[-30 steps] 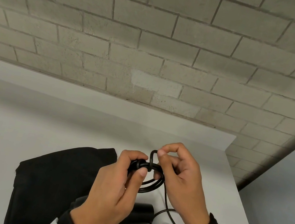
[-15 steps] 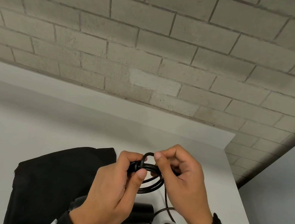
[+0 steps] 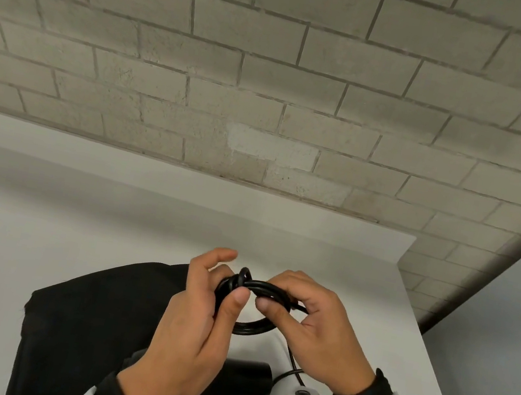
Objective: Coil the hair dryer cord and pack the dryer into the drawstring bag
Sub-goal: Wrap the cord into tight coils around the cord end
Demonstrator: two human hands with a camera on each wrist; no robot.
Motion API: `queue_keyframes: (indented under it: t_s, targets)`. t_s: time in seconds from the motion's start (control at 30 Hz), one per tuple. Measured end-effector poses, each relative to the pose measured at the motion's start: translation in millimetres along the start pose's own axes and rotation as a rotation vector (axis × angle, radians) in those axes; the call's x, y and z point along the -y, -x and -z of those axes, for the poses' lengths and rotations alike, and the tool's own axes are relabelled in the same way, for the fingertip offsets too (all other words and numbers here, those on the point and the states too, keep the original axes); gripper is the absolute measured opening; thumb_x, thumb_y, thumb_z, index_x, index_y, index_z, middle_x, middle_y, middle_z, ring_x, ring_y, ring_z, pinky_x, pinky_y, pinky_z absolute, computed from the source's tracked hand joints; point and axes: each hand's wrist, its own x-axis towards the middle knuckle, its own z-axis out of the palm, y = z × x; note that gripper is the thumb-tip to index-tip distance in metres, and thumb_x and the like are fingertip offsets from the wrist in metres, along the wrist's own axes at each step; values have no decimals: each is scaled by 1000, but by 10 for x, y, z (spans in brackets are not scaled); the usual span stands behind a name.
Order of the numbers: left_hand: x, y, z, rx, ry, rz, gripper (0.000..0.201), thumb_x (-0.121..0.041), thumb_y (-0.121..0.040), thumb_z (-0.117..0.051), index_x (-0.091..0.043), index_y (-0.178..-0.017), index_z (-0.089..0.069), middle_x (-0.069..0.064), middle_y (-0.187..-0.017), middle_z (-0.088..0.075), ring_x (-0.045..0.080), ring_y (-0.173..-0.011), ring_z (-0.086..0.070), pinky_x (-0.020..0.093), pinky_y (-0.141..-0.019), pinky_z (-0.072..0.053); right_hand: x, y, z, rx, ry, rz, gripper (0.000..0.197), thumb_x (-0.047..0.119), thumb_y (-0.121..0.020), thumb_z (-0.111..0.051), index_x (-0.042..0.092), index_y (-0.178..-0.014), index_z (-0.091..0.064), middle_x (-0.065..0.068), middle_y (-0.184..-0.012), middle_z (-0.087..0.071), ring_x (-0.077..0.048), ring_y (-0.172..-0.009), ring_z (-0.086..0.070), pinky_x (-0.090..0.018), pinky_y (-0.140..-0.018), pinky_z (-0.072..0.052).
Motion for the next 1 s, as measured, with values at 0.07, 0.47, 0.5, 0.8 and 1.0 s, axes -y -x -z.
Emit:
queue_keyframes:
  t_s: [0.07,0.47,0.5,0.8,1.0]
  targets:
    - [0,-7,21,36,-36,-6,36,-55,-97,-33,-42,-130,-38,-14,-77,-57,10,-54,-51,14,-50,-36,-1,2,19,42,-30,-10,4,22,-89,-68,20,-89,-71,8,-81,-65,-19,-85,-58,-33,-78,-48]
    - [0,-52,29,1,-87,10,24,-49,-96,-35,-40,-112,-50,-21,-86,-59,5,-70,-58,7,-60,-39,-40,75,-179,-326,49,-22,29,32,-66,-85,30,-90,-68,9,-98,-61,-12,-103,-58,-20,-88,-43]
    - [-4,-57,27,-16,-87,18,24,-50,-95,-35,-41,-112,-49,-20,-86,-60,6,-67,-58,7,-59,-39,-46,114,-263,-478,124,20,32,33,-64,-85,29,-88,-64,7,-96,-57,-8,-97,-57,-14,-83,-42]
    - [-34,-31,-24,1,-57,27,22,-48,-94,-34,-42,-110,-48,-24,-93,-62,2,-74,-64,6,-59,-43,2,254,-756,-538,438,-8,30,38,-93,-49,20,-113,-63,7,-94,-47,-9,-75,-56,-23,-57,-50]
    - [43,-50,3,-27,-61,19,19,-49,-93,-38,-48,-110,-46,-18,-87,-61,8,-69,-62,9,-57,-43,340,190,-446,-143,-108,-312,21,34,-76,-64,19,-65,-53,12,-83,-54,-7,-79,-54,-20,-75,-44]
